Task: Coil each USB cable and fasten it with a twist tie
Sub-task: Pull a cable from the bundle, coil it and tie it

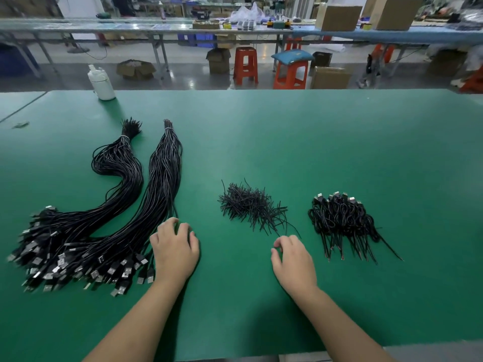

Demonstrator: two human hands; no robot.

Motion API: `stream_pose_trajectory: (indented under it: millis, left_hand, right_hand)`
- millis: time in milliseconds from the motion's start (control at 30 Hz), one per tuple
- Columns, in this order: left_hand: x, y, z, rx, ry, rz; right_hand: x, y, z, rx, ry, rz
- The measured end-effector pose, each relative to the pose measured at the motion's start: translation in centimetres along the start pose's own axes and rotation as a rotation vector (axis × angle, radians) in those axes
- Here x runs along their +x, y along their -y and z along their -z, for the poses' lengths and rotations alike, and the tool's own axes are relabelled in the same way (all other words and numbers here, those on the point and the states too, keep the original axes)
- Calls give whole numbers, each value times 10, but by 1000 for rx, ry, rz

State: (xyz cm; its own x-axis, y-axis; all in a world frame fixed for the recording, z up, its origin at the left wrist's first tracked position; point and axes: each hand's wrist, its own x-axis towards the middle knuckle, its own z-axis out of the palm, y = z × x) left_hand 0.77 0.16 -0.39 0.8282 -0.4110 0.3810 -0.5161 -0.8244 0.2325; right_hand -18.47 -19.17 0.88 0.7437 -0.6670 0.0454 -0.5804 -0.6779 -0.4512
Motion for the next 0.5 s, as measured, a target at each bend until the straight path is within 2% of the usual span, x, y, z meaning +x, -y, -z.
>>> stream_pose_trajectory:
  millis: [167, 400, 500]
  left_hand:
    - [2, -2, 10, 37, 108, 136]
    - [-1, -5, 22, 139, 213, 95]
    - [12, -2, 34, 248, 381, 8]
  right_hand:
    - [-3, -1, -5, 11, -86, 21]
    - [-5, -4, -5, 61, -78, 28]
    - [-2, -3, -4, 113, -77, 5]
